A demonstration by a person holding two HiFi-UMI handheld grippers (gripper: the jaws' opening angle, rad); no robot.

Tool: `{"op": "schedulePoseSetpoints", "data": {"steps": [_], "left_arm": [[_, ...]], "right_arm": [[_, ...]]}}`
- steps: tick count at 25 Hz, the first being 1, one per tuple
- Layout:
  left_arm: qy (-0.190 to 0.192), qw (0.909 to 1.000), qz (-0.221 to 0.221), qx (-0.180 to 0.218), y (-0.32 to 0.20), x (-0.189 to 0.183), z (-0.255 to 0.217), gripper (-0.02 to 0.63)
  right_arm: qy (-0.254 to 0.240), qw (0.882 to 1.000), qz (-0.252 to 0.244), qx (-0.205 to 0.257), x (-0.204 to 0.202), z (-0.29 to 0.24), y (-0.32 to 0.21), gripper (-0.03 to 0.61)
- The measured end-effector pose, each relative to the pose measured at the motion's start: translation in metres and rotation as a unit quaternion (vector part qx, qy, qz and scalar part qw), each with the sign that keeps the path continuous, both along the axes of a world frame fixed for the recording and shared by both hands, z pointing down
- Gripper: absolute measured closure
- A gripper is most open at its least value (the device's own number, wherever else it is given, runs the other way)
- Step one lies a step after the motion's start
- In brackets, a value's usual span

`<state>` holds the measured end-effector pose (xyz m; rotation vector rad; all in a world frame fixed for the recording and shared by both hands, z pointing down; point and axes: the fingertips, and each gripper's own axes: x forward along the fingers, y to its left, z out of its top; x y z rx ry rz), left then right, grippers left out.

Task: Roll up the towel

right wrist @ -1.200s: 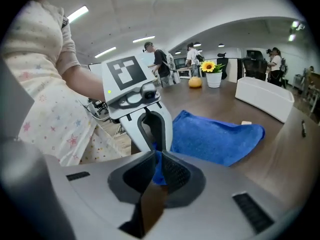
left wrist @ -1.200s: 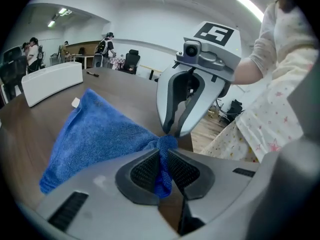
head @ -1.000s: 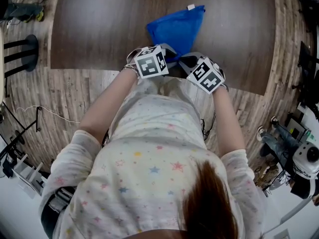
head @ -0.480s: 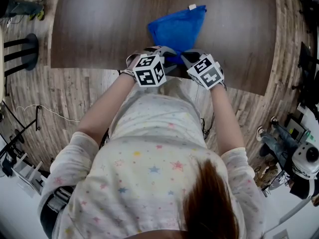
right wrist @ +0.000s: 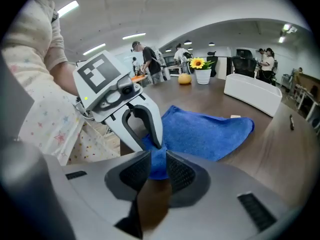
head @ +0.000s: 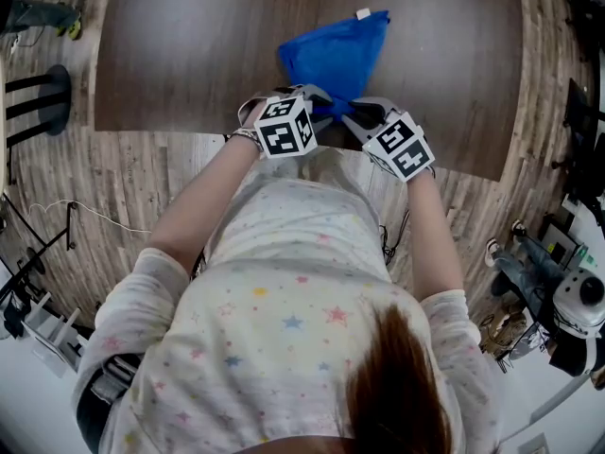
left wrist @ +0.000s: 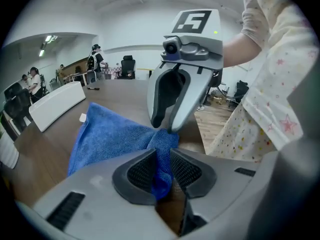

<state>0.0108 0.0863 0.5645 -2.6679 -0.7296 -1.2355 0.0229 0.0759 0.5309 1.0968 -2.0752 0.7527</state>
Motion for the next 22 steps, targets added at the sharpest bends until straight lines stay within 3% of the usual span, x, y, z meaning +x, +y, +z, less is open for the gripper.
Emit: {"op": "schedulePoseSetpoints", "data": {"steps": [5,10,14,18,22], "left_arm": [[-0.004,1.0,0.0,-0.006,-0.002,0.001,0.001,0.531],[0.004,0.9995,-0.015,-0.027,-0.004,0.006,-0.005,0.531],[0.026,0.9997,0.005,0.0,-0.003,0.004,-0.012,0.512],[0.043,0.9989,0.011,-0.016,0.001,-0.001,-0.02,0.477],[0.017,0.9978,0.036,0.052,-0.007,-0.006,0.0,0.472]], "right_arm": [[0.068,0.996,-0.065,0.005,-0.017,0.017,0.008,0.432],[0.148,0.984,-0.093,0.013,-0.01,0.033,0.007,0.428],[0.154,0.984,-0.089,0.01,-0.006,0.036,0.005,0.428],[0.149,0.985,-0.083,0.005,-0.007,0.036,0.003,0.429],[0.135,0.988,-0.068,0.002,-0.005,0.037,0.002,0.434]]}}
